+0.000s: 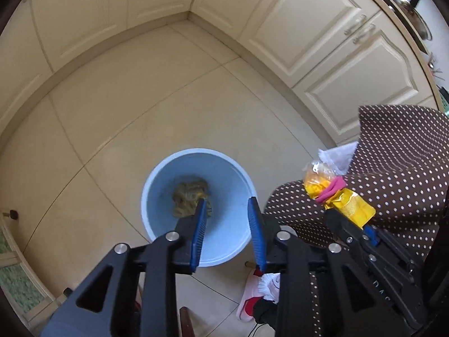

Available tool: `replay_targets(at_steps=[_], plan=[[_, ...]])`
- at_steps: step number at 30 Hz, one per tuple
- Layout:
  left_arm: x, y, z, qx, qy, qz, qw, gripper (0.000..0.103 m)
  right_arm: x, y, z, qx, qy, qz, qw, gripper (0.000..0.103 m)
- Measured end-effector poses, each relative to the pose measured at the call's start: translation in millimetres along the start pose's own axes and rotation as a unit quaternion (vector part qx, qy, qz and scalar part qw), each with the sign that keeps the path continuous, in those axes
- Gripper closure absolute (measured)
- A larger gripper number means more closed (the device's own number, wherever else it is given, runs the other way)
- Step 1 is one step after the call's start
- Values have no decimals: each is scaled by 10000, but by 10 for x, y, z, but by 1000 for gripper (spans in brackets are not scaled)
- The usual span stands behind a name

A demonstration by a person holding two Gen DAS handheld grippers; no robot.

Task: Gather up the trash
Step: 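Carry both wrappers over the blue bin and open both grippers to drop them, then move both tools back to the table toward the red can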

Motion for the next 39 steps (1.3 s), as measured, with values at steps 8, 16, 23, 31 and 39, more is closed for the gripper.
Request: replay_targets(at_steps=[8,16,23,31,39], plan=[[7,-24,-248,208,256,-71,9994,72,29,-201,-190,177,64,-158,9997,86],[26,-10,-235,181,262,-51,9995,72,96,-261,-374,311,109,-130,9994,82],[41,50,-260,151,306,9,9994,71,88,-238,-364,256,116,-77,9996,63],[97,400,-135,140,127,361,9992,71,176,250,-326,135,224,306,9992,63],[61,1279,370,12,-339,1086,9935,71,268,1415,-149,73,152,1255,9920,61]])
Point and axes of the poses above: each gripper's, at about its wrist camera, not at the fingertips, and y roughly against the way its jaws point, z to its right, x to its top, the point moved 9 cm from there along -y, roughly the way its jaws point
